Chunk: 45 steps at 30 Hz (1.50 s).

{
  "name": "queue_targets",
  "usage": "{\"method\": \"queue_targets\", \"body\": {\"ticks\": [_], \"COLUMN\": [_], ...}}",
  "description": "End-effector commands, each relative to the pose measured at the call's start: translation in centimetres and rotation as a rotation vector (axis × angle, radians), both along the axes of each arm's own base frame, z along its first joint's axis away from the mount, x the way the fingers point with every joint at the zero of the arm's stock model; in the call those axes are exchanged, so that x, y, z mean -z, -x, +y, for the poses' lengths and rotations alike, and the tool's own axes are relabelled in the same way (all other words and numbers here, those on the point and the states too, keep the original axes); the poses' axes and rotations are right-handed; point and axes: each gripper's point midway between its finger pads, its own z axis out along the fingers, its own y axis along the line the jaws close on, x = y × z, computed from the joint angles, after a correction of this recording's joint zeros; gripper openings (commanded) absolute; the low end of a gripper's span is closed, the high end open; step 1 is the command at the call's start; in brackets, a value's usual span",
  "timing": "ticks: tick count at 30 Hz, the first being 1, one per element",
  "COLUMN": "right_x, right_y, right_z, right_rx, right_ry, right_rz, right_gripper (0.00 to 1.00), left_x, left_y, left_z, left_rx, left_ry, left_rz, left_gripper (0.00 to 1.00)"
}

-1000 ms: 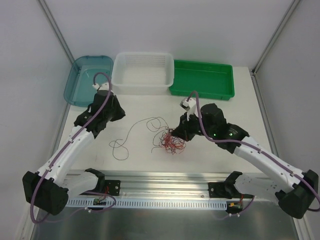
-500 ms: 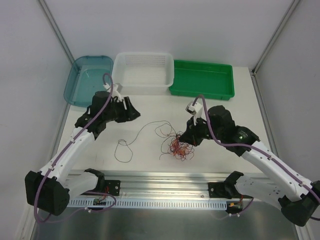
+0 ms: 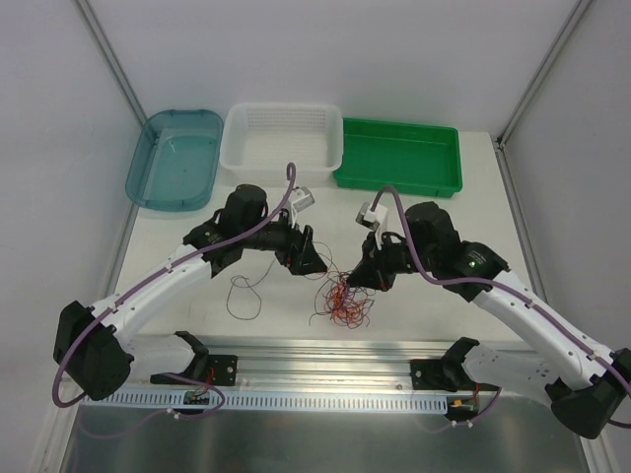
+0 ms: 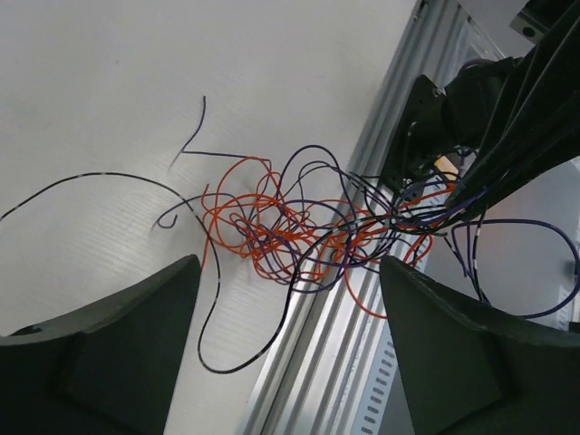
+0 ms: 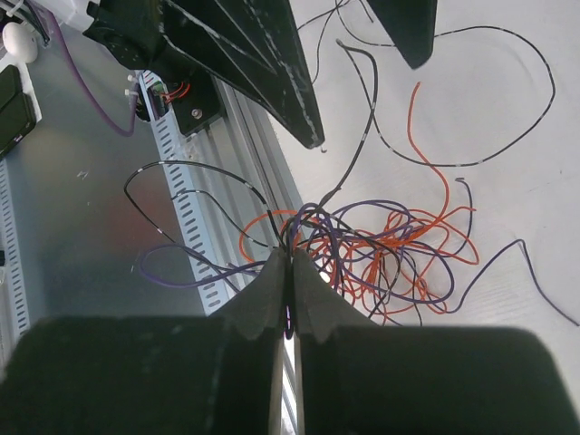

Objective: Untangle the cables

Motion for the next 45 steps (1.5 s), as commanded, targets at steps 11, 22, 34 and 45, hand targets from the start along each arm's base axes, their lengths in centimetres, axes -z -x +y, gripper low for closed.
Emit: {"method": "queue_targets", "body": {"ticks": [11, 22, 34, 45], "right_x": [-0.2, 4.6, 2.3, 1.3], "right_y": [-0.7, -3.9, -5.2, -7.2], "right_z": [-0.8, -4.1, 2.8, 10.2], "right_rx": [0.043, 0.345, 0.435, 0.551], "right_ry": [0.031, 0.186, -0.162, -0.312], "right_rz": [-0.067, -0.056, 0.071, 0.054], "right_gripper": [0.12, 0.01, 0.64, 0.77], "left_x": [-1.4, -3.6, -6.6, -7.8], "left_y": [-2.3, -5.0, -2.7, -1.5], "left_z": [-1.1, 2.5, 2.9, 1.7], "left_rx": [-0.115, -0.443, -0.466, -0.447], "left_ry": [-0.001, 0.094, 0.200, 0.230], "left_rz": [-0.048, 0.093, 0.112, 0.141], "left_gripper": [0.00, 0.00, 0.00, 0.00]}}
